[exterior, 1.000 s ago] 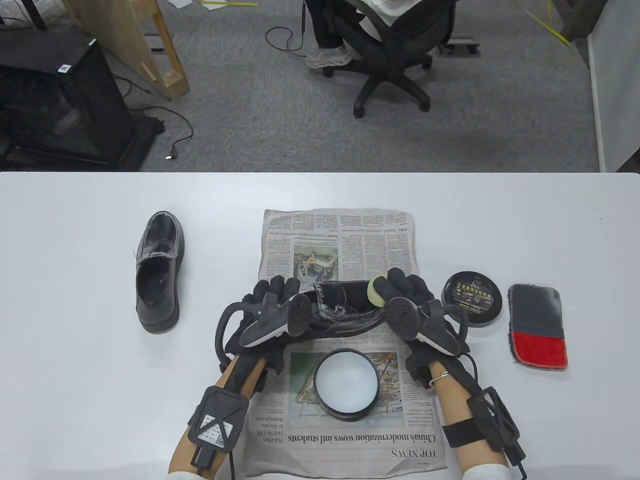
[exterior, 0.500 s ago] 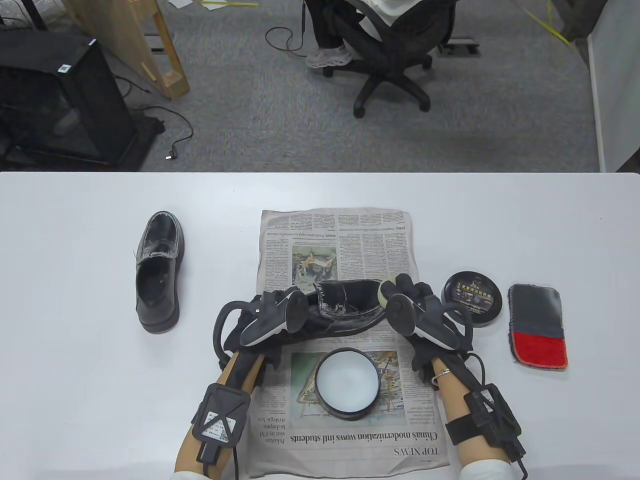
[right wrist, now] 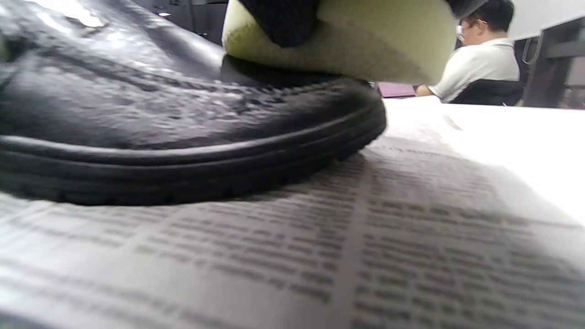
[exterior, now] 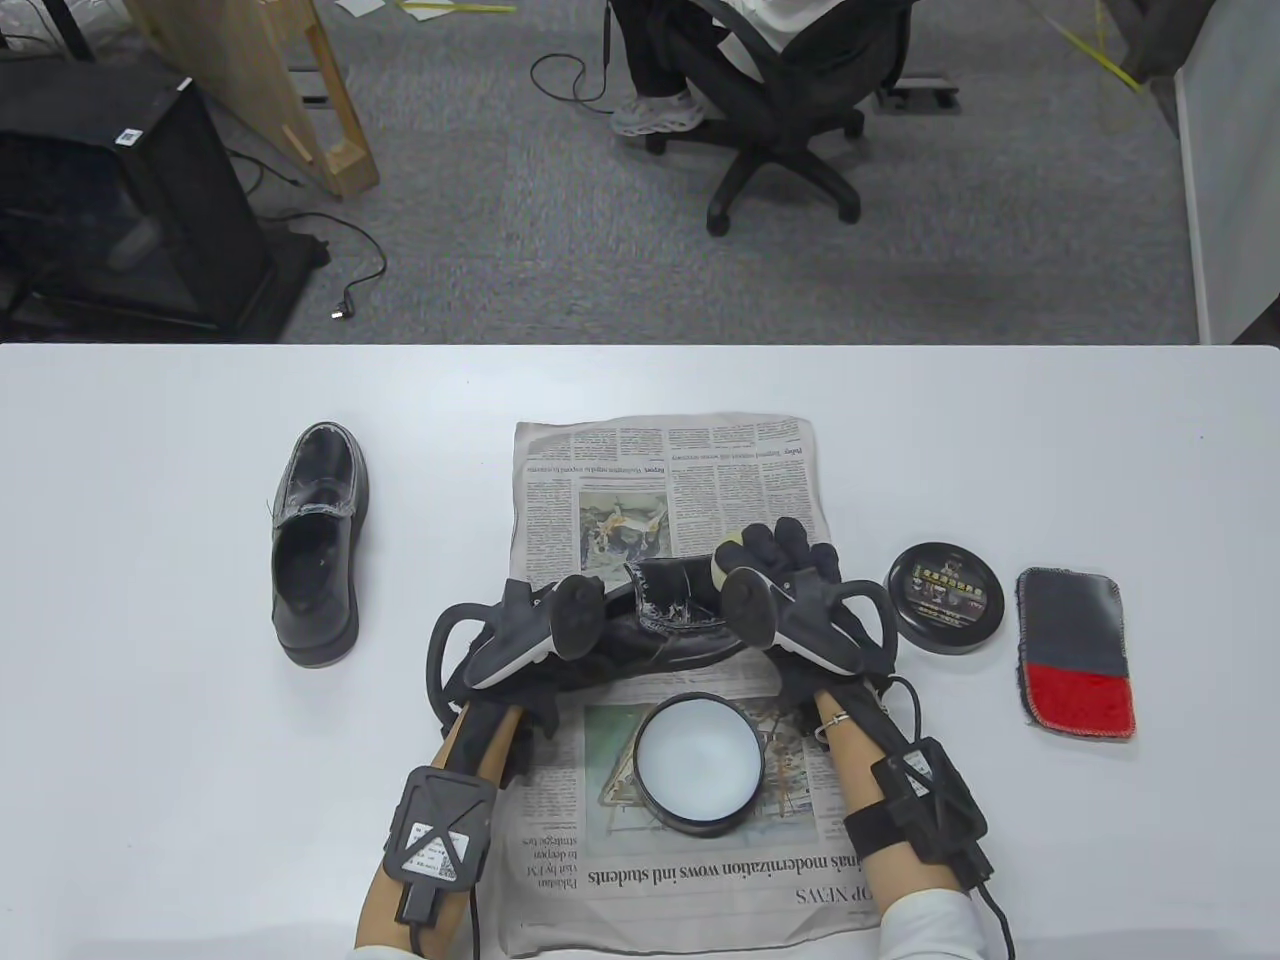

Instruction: Dip and apply leather care cream with polishing sponge on shoes

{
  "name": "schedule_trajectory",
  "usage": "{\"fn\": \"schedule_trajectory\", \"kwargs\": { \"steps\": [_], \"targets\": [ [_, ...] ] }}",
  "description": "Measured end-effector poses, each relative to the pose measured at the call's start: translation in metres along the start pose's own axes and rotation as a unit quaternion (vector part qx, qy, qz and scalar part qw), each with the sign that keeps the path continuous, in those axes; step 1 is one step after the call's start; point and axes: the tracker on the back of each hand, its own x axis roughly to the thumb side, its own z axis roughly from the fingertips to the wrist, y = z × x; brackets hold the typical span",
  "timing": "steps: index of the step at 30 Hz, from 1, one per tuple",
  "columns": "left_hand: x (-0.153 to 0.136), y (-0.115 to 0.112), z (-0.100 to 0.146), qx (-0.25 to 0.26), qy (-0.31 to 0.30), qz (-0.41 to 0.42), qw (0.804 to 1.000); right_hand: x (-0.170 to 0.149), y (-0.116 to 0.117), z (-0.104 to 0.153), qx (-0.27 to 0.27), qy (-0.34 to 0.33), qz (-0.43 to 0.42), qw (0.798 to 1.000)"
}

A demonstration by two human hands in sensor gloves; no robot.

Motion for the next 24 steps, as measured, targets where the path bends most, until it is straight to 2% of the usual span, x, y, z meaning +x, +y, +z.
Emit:
{"fn": "schedule_trajectory", "kwargs": {
  "steps": [4,7,13,19,24],
  "targets": [
    [-0.002,0.0,-0.001,0.0,0.006,0.014,1.0,-0.015,0.002,0.009,0.001,-0.001,0.005,1.0],
    [-0.002,0.0,-0.001,-0.002,0.009,0.017,1.0,-0.02,0.004,0.024,-0.004,-0.016,0.008,1.0],
    [-0.003,-0.001,-0.002,-0.005,0.002,0.024,1.0,0.005,0.0,0.05,-0.036,-0.076,0.034,0.996],
    [-0.004,-0.001,-0.002,-0.008,-0.002,0.036,0.999,0.034,-0.011,0.03,-0.03,-0.084,-0.012,0.996],
    [-0.006,-0.002,-0.002,-0.007,0.0,0.046,0.999,0.033,-0.013,0.0,0.0,-0.033,0.002,0.999]
  ]
}}
